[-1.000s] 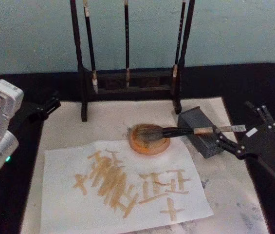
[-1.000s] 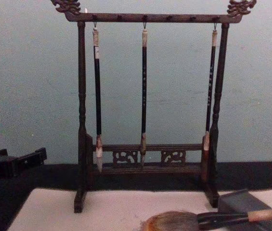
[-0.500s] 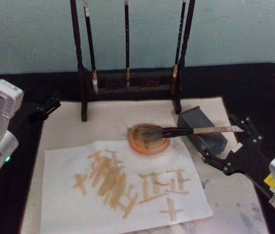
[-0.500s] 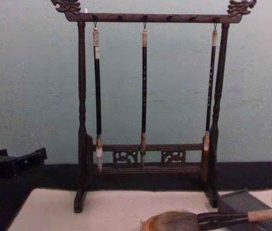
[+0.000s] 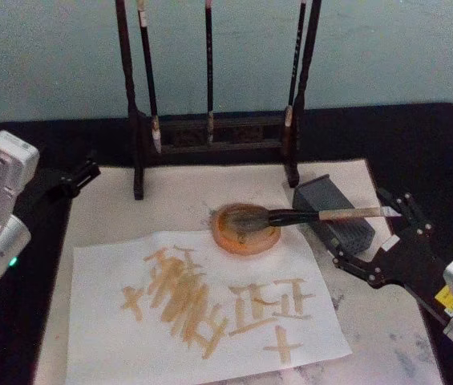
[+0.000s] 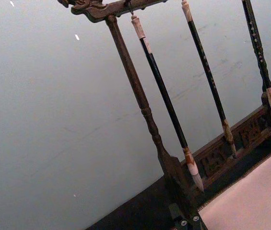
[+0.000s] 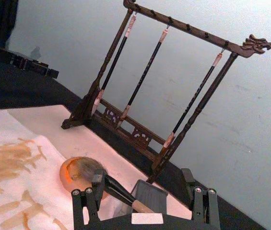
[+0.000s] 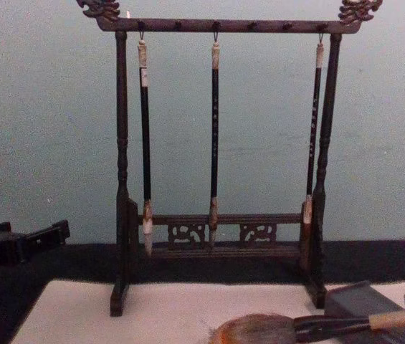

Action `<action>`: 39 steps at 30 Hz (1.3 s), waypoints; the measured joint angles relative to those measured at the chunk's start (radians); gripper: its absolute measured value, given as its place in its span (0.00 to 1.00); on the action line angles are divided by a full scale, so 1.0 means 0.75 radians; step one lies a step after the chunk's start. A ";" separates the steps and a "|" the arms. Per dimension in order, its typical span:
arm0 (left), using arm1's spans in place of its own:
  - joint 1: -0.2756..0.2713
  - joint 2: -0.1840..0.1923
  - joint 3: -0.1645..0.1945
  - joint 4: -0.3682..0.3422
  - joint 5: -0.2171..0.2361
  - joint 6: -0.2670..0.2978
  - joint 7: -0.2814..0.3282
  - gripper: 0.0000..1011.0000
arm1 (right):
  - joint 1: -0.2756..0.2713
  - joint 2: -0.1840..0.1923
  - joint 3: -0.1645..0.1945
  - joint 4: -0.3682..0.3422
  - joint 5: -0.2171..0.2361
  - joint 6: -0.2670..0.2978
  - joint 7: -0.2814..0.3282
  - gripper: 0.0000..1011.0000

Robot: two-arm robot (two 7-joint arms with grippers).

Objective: Pick up the brush from the inkstone, write on the paper, then place the brush back to its original position.

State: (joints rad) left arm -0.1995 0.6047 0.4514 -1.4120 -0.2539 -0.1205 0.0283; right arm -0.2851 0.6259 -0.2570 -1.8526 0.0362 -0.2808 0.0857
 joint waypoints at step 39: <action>0.000 0.000 0.000 0.000 0.000 0.000 0.000 0.99 | 0.003 0.002 0.002 0.000 0.009 0.007 -0.001 1.00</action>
State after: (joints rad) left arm -0.1995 0.6047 0.4514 -1.4120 -0.2539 -0.1205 0.0283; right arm -0.2829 0.6272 -0.2557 -1.8523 0.0427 -0.2754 0.0846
